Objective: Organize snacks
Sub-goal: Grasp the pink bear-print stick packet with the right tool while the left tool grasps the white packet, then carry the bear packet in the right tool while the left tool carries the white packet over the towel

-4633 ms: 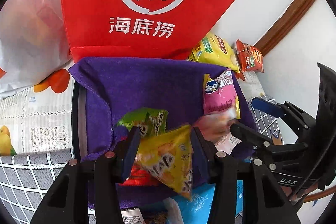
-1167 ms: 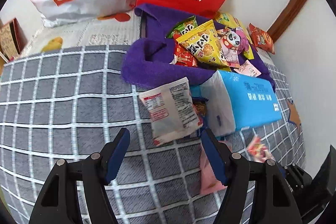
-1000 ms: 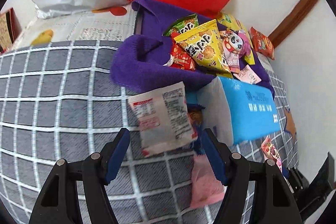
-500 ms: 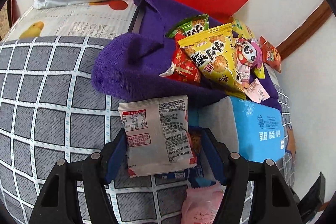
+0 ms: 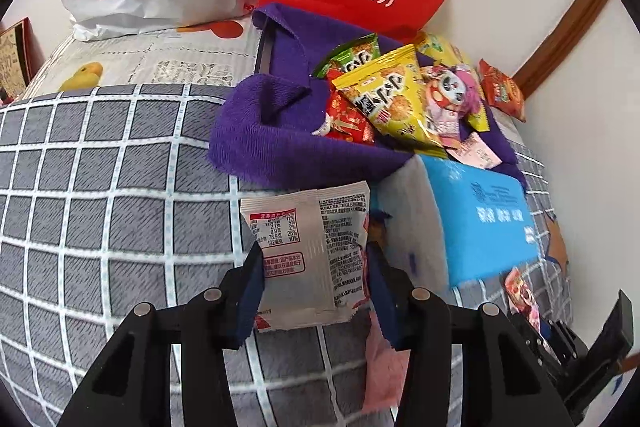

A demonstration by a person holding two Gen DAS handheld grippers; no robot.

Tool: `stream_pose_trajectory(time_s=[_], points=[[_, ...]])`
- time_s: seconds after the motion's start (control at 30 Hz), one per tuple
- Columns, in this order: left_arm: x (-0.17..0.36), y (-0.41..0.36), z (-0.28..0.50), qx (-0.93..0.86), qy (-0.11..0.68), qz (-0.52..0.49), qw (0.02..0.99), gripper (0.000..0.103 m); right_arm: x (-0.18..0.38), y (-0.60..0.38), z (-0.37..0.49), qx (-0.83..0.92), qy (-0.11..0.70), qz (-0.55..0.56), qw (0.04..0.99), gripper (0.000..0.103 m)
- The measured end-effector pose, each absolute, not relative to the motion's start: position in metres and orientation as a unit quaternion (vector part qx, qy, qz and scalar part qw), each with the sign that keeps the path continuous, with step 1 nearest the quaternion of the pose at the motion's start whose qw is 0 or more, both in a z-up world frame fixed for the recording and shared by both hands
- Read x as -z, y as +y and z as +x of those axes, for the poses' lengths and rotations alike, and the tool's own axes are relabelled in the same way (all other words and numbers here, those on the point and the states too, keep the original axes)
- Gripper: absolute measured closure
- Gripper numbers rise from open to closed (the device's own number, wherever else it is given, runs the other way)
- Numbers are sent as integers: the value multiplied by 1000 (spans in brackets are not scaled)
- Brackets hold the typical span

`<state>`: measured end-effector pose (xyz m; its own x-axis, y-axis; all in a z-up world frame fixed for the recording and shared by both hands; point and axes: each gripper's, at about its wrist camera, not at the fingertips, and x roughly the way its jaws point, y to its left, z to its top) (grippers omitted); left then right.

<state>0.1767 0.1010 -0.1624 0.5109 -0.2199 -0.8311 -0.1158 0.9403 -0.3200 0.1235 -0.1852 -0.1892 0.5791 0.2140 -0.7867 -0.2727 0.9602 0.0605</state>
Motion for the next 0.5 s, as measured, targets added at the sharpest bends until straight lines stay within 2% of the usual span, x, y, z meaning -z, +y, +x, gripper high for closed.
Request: stream_pose_trajectory(time_s=[0.5], points=[[125,69,123,105,475,-160,859,57,145,-184,114,-136,402,-17,905,79]])
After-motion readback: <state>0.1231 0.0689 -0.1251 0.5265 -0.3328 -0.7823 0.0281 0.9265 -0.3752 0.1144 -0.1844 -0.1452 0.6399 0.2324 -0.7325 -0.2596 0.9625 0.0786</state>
